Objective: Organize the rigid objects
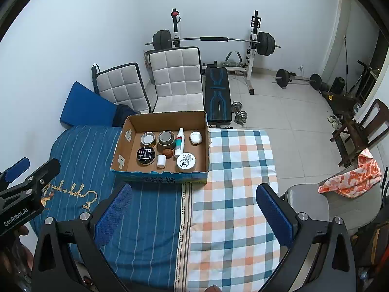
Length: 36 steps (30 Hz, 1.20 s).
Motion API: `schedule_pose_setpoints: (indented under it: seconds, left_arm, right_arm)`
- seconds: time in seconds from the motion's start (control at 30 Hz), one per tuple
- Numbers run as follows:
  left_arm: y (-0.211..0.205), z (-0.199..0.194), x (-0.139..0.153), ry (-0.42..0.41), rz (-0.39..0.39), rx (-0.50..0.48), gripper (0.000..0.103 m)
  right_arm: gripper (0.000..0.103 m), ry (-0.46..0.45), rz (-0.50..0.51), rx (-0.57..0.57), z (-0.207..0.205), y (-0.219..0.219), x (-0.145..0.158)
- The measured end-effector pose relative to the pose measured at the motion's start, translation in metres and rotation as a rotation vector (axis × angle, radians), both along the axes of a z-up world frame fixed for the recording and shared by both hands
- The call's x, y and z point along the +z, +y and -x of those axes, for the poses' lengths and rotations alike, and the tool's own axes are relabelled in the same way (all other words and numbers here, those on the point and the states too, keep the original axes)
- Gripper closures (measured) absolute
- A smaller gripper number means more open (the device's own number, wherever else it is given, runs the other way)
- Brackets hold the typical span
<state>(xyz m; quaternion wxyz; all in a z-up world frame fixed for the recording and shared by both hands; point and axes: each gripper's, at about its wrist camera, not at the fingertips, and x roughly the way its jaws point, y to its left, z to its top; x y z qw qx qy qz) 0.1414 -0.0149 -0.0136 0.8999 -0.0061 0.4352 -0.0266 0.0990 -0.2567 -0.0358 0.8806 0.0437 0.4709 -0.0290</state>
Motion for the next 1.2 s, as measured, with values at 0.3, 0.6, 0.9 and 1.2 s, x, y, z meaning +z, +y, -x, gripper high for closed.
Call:
schedule_pose_setpoints:
  seconds: [0.3, 0.6, 0.9, 1.2]
  left_arm:
    - [0.001, -0.001, 0.002, -0.005, 0.003, -0.001, 0.000]
    - [0.003, -0.002, 0.002, 0.001, -0.003, 0.010, 0.000]
    - [0.008, -0.003, 0.001, -0.016, 0.010, 0.035, 0.000]
    - [0.005, -0.002, 0.000, -0.018, -0.017, 0.025, 0.000]
  right_arm:
    - [0.000, -0.013, 0.014, 0.005, -0.003, 0.003, -0.001]
    - [0.000, -0.021, 0.037, 0.003, -0.004, 0.006, 0.004]
    - [0.000, -0.029, 0.052, 0.000, -0.003, 0.009, 0.010]
    - [0.000, -0.030, 0.059, -0.002, -0.003, 0.010, 0.012]
